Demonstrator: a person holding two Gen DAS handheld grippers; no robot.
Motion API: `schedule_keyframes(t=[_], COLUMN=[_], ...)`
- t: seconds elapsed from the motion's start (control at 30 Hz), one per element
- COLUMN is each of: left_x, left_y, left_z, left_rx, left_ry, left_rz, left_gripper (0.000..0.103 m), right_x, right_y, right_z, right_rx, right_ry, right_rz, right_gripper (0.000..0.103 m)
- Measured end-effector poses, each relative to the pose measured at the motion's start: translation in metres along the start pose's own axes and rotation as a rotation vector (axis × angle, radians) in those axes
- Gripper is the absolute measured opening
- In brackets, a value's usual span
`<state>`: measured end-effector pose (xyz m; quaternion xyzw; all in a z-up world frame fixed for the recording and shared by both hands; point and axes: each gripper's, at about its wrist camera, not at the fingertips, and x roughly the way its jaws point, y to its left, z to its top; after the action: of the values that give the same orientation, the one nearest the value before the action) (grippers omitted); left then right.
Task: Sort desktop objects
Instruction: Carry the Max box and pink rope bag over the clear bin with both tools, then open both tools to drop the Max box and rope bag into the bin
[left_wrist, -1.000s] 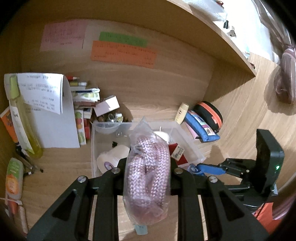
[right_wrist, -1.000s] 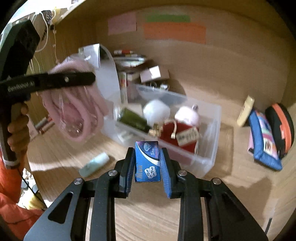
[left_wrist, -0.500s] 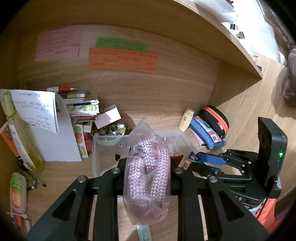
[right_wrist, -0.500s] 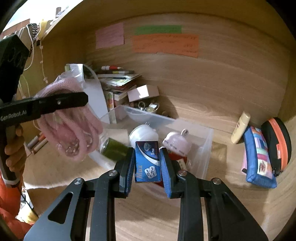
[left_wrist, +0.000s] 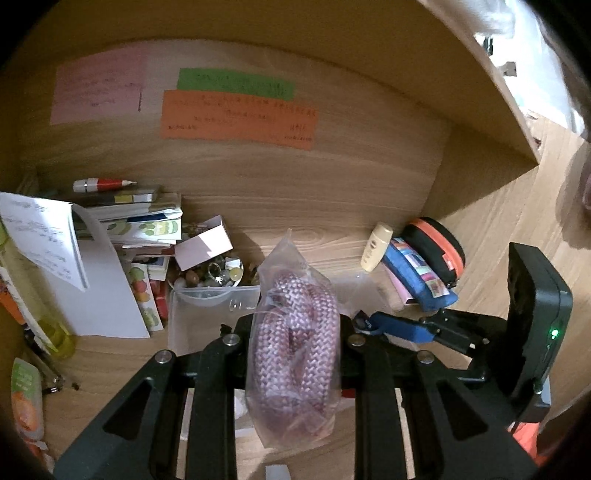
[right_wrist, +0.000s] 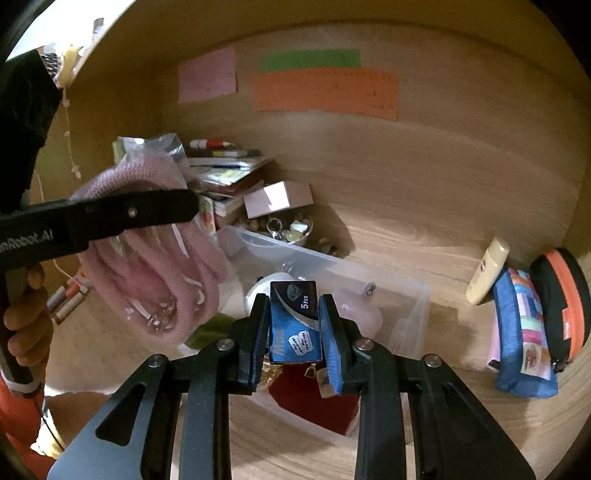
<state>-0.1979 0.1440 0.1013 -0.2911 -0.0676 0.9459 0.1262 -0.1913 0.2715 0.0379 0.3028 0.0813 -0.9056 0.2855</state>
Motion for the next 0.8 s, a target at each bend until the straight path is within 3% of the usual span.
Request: schedule_keyframes(t=[0.3,0.57,0.8], left_x=[0.033,0.052,0.051], left_y=[0.012,0.017,0.019], left_z=[-0.003,-0.011,-0.015], left_rx=[-0.022,0.016,0.05], left_ry=[0.055,0.079,0.077], left_rz=[0.019,0.114,0.196], left_gripper=[0.022,0.026,0.038], right_x=[0.03,0.04,0.043], right_y=[-0.015,-0.011,-0.008], right_z=[-0.011,-0.017,-0.018], right_rx=[0.036,-0.004,-0.024], right_ry=[0.056,0.078,0.066], right_rz=[-0.044,-0.077,-0.099], right_gripper=[0.025,0.025,0.048])
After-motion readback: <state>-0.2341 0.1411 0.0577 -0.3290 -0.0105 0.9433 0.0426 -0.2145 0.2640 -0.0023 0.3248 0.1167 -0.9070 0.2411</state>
